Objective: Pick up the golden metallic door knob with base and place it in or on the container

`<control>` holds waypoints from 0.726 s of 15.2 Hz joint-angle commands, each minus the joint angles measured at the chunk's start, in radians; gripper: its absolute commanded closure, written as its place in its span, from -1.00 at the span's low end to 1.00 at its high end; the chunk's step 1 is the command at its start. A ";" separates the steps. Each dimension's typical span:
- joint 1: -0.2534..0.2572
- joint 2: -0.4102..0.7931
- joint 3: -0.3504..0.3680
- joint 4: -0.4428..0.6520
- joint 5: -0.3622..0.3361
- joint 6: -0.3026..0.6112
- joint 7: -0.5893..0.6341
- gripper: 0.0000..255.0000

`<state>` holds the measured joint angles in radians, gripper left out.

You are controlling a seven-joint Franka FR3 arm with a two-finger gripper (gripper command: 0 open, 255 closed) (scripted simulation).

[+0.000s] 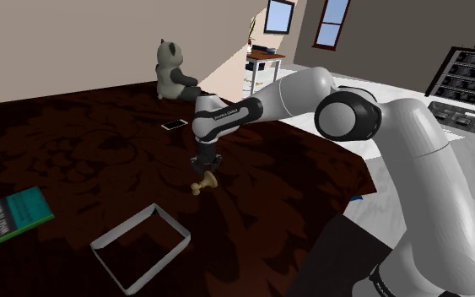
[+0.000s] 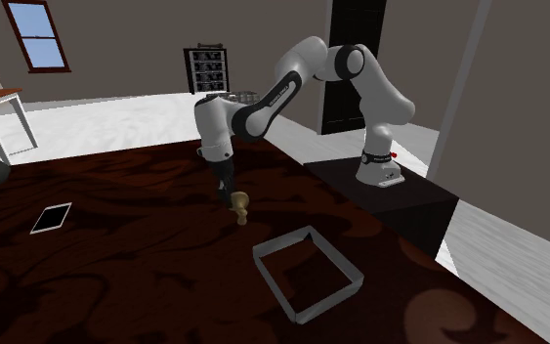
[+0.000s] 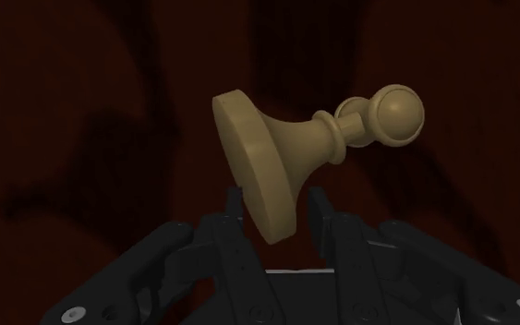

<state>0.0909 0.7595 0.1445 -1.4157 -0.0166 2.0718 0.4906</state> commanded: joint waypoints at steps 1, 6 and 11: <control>0.000 0.001 0.000 -0.001 0.000 0.000 0.000 1.00; 0.000 -0.001 0.000 -0.002 0.000 0.000 0.000 1.00; -0.001 -0.022 0.002 0.004 0.002 -0.027 0.001 1.00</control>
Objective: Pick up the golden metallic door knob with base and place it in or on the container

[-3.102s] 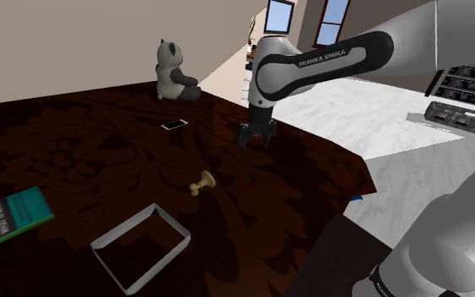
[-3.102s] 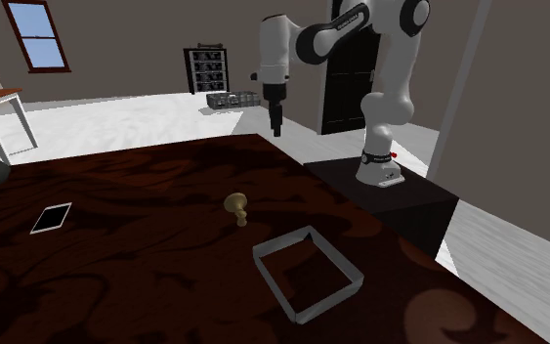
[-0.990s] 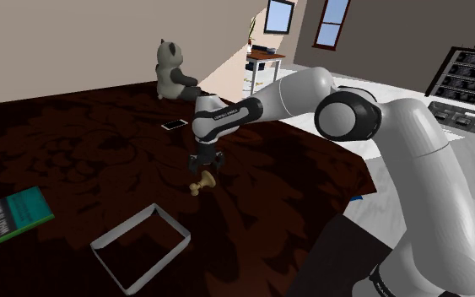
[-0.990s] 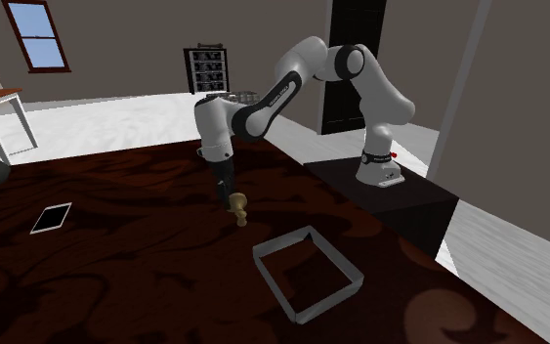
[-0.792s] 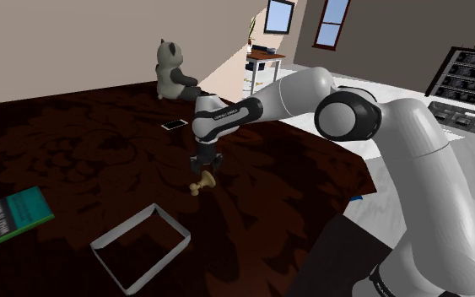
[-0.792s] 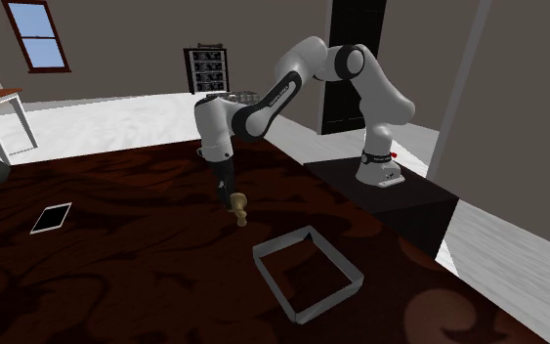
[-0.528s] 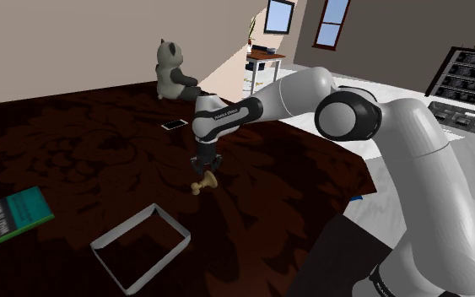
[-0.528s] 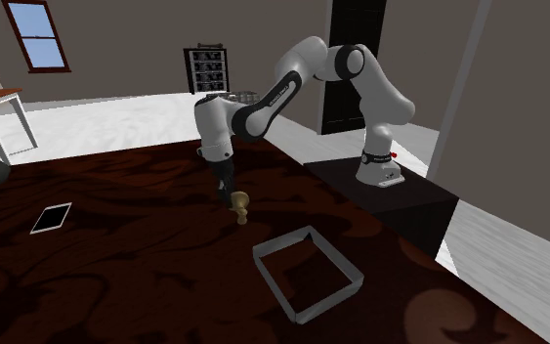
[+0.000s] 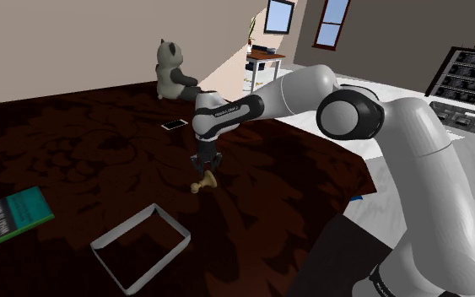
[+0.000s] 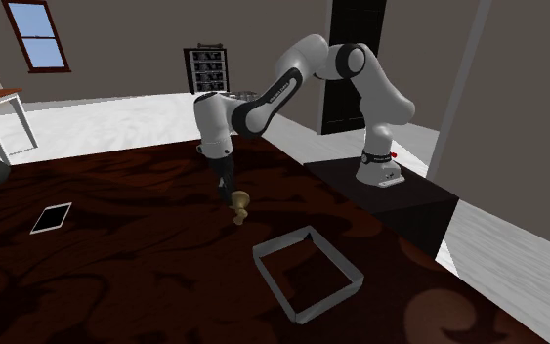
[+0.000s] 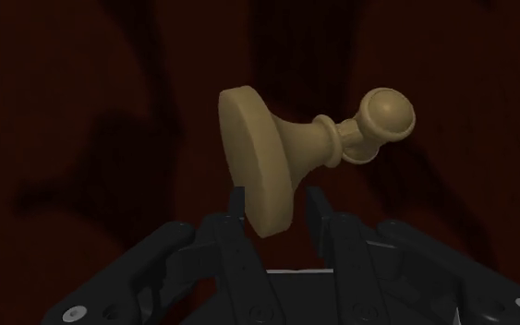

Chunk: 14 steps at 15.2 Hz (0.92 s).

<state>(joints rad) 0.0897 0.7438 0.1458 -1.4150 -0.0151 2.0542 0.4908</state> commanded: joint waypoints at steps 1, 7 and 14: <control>0.000 -0.013 0.001 0.005 0.001 -0.018 0.001 1.00; -0.002 -0.051 0.004 0.025 0.005 -0.076 0.003 1.00; -0.003 -0.088 0.007 0.060 0.008 -0.147 0.006 1.00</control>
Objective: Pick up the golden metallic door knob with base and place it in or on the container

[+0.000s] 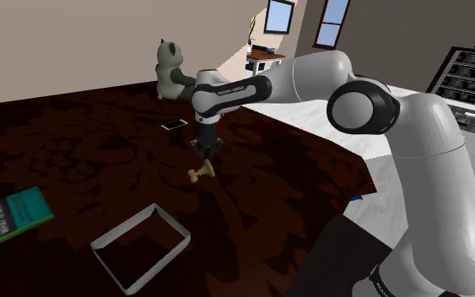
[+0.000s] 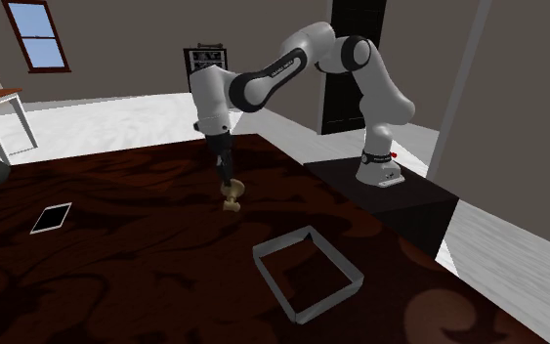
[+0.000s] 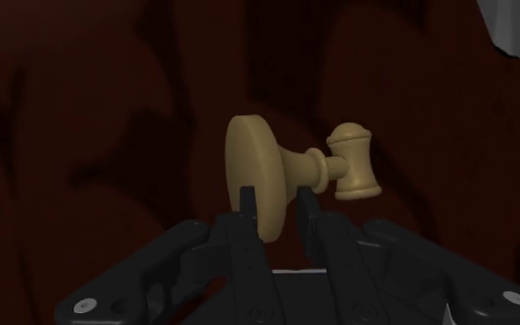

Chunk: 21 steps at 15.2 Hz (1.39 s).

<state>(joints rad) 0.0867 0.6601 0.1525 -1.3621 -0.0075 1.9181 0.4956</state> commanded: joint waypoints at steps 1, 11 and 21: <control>0.000 -0.009 0.001 0.013 0.001 -0.022 0.001 1.00; 0.078 -0.063 -0.043 -0.159 -0.027 0.150 0.264 -1.00; 0.203 0.021 -0.124 -0.256 -0.087 0.369 0.615 -1.00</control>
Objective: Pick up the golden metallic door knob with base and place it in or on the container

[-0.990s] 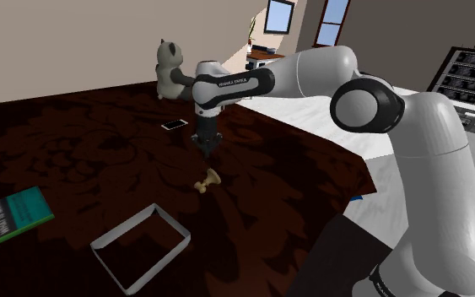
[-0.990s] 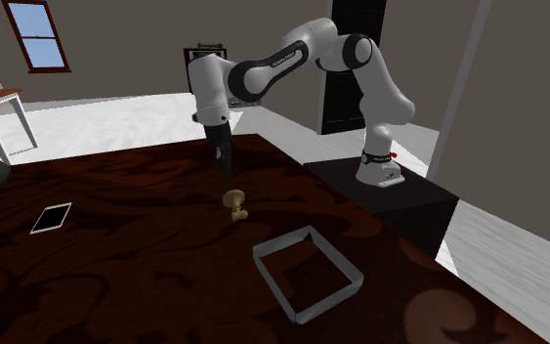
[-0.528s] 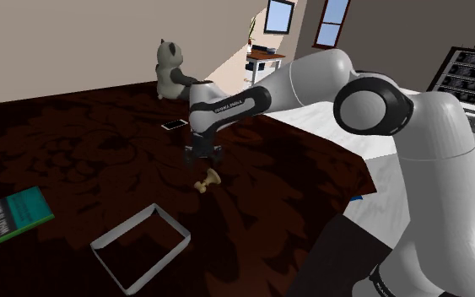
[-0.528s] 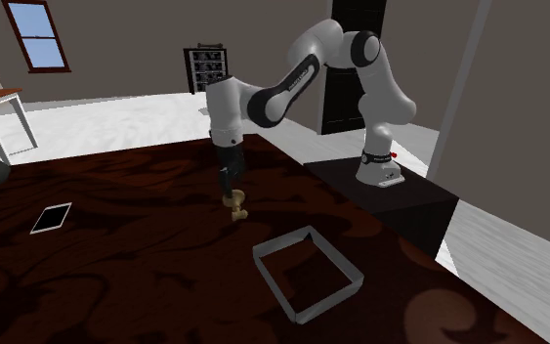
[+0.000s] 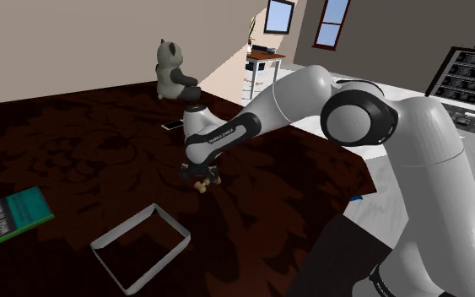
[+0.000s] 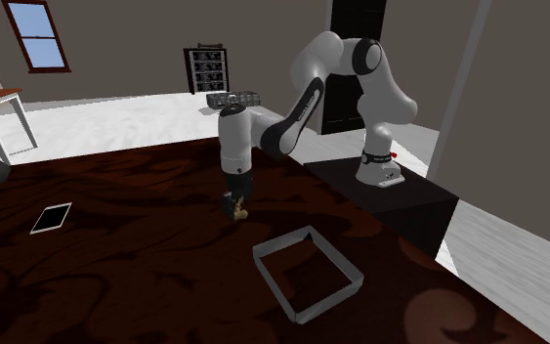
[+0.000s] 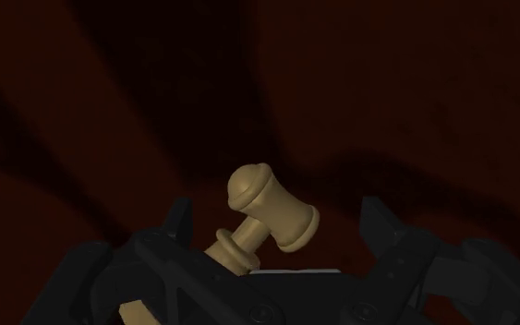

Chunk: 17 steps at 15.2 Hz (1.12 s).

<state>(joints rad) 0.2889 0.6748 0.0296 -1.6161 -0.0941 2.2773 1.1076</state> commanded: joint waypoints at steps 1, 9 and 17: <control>0.000 0.015 -0.002 -0.003 -0.001 0.019 0.003 -1.00; 0.000 0.029 -0.003 -0.002 -0.002 0.033 0.004 -1.00; 0.000 0.030 -0.003 -0.002 -0.002 0.032 0.004 1.00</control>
<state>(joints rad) 0.2890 0.7040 0.0270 -1.6179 -0.0964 2.3096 1.1112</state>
